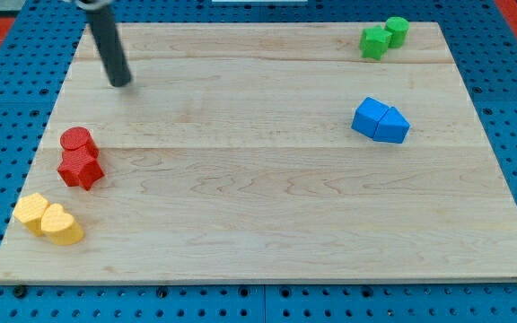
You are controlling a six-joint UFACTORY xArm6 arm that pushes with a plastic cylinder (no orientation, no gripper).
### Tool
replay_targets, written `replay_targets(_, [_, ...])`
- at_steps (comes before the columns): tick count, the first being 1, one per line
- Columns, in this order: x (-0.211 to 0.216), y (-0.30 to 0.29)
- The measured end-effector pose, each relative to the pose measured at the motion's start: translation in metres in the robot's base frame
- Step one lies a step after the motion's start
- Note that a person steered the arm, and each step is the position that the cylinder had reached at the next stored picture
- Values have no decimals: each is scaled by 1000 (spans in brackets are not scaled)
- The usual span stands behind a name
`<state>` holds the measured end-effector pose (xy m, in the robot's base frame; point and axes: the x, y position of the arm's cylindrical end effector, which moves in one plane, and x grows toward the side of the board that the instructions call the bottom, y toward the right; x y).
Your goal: Place the red star to the right of red circle
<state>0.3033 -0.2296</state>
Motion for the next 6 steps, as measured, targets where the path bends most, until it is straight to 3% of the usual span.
replay_targets(1, [-30, -75])
replay_targets(2, [-30, -75])
replay_targets(5, [154, -58])
replay_targets(6, [166, -46])
